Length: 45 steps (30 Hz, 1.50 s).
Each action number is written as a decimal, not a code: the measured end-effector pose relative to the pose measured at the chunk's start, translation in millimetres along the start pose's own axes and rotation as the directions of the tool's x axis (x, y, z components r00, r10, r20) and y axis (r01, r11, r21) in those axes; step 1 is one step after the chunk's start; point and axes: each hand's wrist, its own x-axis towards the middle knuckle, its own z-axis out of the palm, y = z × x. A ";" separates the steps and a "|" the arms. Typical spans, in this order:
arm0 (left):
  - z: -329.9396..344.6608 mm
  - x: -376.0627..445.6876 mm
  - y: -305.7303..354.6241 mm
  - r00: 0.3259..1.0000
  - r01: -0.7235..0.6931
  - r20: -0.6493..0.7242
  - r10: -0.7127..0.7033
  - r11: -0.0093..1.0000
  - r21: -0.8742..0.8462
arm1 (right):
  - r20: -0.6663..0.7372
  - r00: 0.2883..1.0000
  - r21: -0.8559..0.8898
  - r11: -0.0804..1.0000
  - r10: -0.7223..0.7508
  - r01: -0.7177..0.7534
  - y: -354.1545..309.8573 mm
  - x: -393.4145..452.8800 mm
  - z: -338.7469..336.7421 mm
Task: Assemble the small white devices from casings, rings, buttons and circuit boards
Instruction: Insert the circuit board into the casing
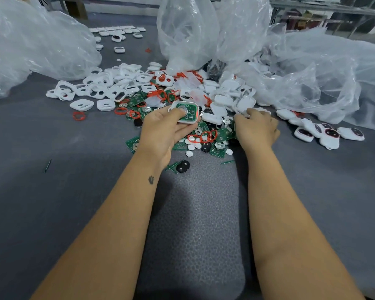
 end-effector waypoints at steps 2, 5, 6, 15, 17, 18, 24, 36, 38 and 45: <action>0.4 -0.4 0.5 1.000 -0.003 0.000 0.003 1.000 -0.008 | -0.042 0.999 0.083 0.996 0.023 -0.020 1.2 2.4 -0.5; 1.2 -0.5 0.6 1.000 -0.017 -0.004 0.017 1.000 0.009 | -0.099 0.993 0.361 0.932 0.068 -0.028 0.4 1.4 -1.3; 1.2 -0.6 0.5 1.000 -0.021 -0.007 0.021 1.000 0.011 | -0.125 0.987 0.468 0.883 0.100 -0.030 0.0 0.6 -2.1; 0.5 0.8 -0.6 0.999 0.007 -0.032 -0.007 1.000 -0.012 | -0.141 0.985 0.842 0.536 0.099 0.066 -10.3 -9.3 -8.0; 0.5 1.0 -0.8 0.999 0.009 -0.032 -0.009 1.000 -0.004 | -0.087 0.996 0.864 0.499 0.016 0.068 -15.8 -13.1 -8.5; 0.4 1.3 -1.1 0.999 0.010 -0.031 -0.010 1.000 0.002 | -0.066 0.998 0.864 0.499 -0.024 0.069 -18.7 -15.0 -8.1; 2.1 2.2 -6.0 1.000 -0.002 0.012 0.000 0.986 0.169 | -0.081 0.988 0.879 0.457 -0.131 0.133 -40.4 -35.1 1.5; 3.0 2.8 -6.1 0.998 -0.062 0.012 0.061 0.985 0.162 | -0.141 0.927 0.820 0.484 -0.349 0.307 -46.8 -47.2 11.6; 3.3 2.9 -6.1 0.998 -0.065 0.015 0.064 0.986 0.154 | -0.148 0.914 0.799 0.499 -0.379 0.336 -46.5 -48.5 12.1; 1.7 3.4 -4.1 0.997 -0.073 -0.002 0.074 0.988 0.138 | -0.175 0.758 0.509 0.601 -0.629 0.616 -43.5 -50.1 11.2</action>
